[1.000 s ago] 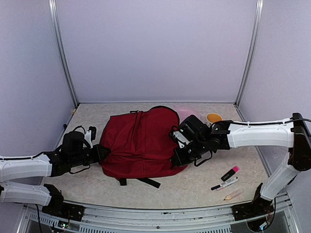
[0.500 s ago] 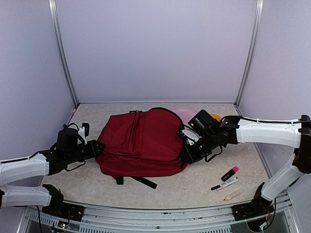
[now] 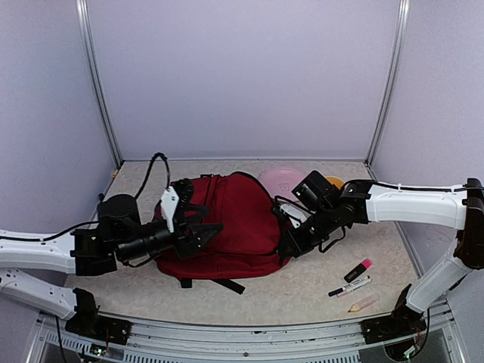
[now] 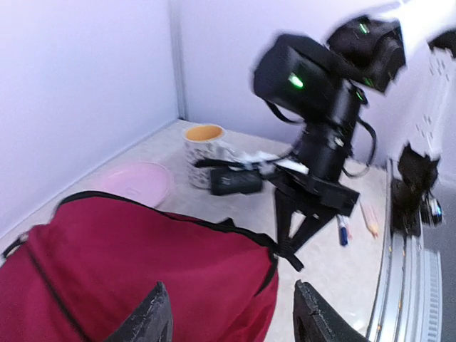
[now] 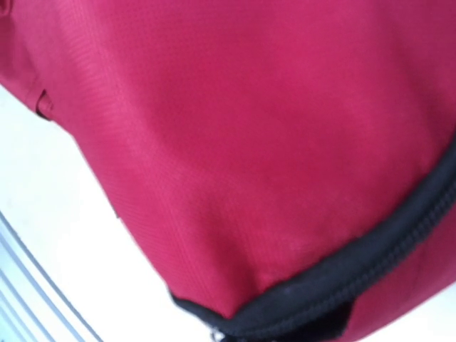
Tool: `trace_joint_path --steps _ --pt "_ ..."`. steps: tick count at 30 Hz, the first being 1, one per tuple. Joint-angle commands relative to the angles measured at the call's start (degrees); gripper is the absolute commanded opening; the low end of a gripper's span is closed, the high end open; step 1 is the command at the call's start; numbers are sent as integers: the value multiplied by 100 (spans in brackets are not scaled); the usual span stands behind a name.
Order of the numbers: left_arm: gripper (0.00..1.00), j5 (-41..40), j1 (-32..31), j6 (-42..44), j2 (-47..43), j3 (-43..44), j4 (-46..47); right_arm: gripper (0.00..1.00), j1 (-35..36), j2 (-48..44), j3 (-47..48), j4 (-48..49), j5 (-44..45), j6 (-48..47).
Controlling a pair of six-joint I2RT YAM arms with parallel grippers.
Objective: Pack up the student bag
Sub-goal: Zip the student bag into the largest pocket of the bag, then hold the largest pocket of the student bag, then zip the student bag into the largest pocket of the bag.
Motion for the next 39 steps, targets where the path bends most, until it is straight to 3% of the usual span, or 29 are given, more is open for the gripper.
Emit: trace_joint_path --steps 1,5,10,18,21,27,39 --pt "57 1349 -567 1612 1614 582 -122 0 -82 32 223 -17 -235 -96" --pt "57 1133 -829 2330 2775 1116 -11 0 -101 1 246 -15 -380 -117" --pt "45 10 -800 2775 3685 1738 271 0 -114 -62 250 -57 -394 -122" --pt "40 41 -819 3133 4578 1964 309 0 -193 -178 237 8 -482 -88" --pt "27 -402 -798 3112 4831 2123 276 0 -227 -171 286 -14 -486 -121" --pt "1 -947 -803 3120 4943 2022 582 0 -367 -131 505 -356 -266 -200" --pt "0 -650 -854 2867 3788 1178 -11 0 -861 481 1588 -1673 1724 -549"
